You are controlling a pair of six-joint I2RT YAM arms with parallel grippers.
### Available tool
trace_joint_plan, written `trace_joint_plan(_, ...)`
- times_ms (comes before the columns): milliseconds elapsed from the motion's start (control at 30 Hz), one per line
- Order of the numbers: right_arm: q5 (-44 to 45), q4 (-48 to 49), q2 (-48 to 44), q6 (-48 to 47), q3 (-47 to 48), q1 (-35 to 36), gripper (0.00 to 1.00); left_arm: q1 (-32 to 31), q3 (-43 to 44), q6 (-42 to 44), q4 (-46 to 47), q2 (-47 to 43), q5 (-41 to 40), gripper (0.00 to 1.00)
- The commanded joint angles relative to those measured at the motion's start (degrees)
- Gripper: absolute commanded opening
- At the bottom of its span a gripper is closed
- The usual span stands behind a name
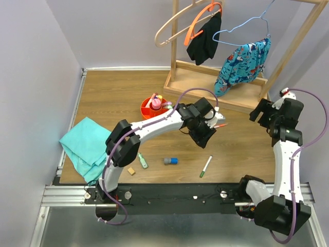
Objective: Sort the stationery into containers
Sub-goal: Pick up the pen from the center of the board.
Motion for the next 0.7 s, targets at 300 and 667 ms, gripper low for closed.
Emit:
trace_joint_plan(300,-37.8,-34.6,6.7,-79.0,6.6,9.9,0.84,13.2,4.8,11.4,-7.1,-19.2,0.9,0.57)
trace_joint_plan(667,-16.7,-8.8,4.4,-74.2,-10.7,56.9,0.80,25.7,-2.2,15.2,-6.3,-34.4,-9.4,0.60)
